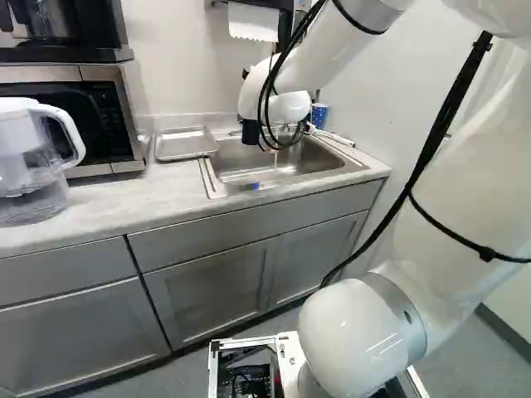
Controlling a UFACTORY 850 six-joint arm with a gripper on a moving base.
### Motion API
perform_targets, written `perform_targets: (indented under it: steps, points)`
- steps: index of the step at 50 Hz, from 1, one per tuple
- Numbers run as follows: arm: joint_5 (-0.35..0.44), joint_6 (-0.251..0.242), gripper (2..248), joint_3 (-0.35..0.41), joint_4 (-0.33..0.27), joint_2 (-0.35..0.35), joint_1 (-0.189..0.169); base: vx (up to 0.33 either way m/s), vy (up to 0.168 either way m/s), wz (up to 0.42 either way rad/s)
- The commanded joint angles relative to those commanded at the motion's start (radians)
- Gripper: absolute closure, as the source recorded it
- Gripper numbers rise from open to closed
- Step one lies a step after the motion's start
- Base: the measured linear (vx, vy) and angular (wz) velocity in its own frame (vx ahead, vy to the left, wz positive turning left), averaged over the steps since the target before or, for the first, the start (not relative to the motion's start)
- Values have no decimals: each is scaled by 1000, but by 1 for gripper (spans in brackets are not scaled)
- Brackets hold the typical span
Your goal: Rinse the cup and place it in the tray
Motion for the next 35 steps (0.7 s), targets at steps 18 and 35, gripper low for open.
perform_targets:
  steps: [18, 35]
  points:
    - [60, 0, 127, 17, 0, -23, -3, 0, 0, 0]
    - [117, 0, 127, 47, 0, -32, -5, 0, 0, 0]
